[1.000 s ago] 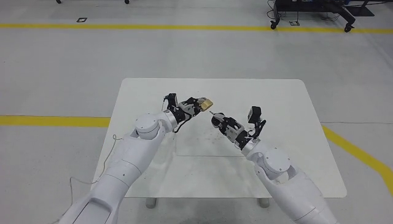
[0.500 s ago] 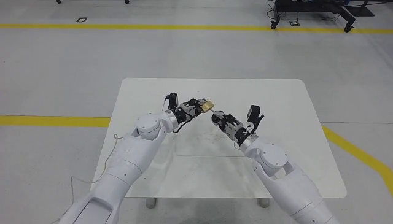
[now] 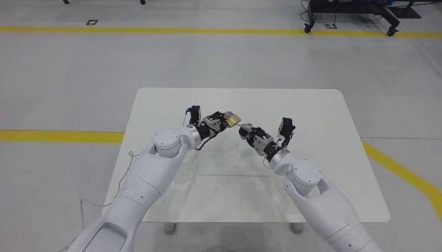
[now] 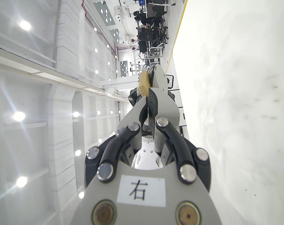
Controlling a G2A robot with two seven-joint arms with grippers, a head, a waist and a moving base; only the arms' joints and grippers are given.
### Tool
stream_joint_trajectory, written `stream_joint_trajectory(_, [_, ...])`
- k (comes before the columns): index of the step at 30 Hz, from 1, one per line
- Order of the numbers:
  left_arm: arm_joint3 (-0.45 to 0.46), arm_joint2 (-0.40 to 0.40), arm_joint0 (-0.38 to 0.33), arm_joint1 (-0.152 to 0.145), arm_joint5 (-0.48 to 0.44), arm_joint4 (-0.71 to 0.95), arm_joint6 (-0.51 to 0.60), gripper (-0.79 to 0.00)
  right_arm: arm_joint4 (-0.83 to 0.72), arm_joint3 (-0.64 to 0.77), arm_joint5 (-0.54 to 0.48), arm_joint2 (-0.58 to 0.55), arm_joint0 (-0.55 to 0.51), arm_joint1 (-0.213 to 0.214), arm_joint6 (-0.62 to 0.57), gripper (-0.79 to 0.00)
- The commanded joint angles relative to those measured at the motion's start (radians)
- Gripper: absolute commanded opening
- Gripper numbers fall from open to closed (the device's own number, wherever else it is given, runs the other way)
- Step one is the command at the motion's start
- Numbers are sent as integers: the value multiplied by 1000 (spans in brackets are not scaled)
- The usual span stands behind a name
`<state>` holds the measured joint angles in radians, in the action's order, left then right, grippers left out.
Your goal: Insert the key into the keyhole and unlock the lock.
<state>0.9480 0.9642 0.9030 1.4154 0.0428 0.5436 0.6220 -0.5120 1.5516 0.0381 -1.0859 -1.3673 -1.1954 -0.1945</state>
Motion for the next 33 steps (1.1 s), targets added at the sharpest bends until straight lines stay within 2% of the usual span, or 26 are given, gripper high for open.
stream_joint_trajectory(1, [0, 1, 0, 1, 2, -3, 0, -785, 4, -1, 11, 0, 2, -1, -3, -785])
stream_joint_trajectory(12, [-1, 2, 3, 6, -1, -18, -5, -785, 36, -6, 14, -2, 6, -11, 34, -785])
stream_joint_trajectory(27, [-8, 13, 2, 12, 19, -12, -12, -785, 79, -31, 35, 62, 35, -38, 47, -785])
stream_joint_trajectory(33, [-8, 21, 3, 13, 19, -10, -13, -785, 70, -37, -43, 34, 28, -42, 54, -785])
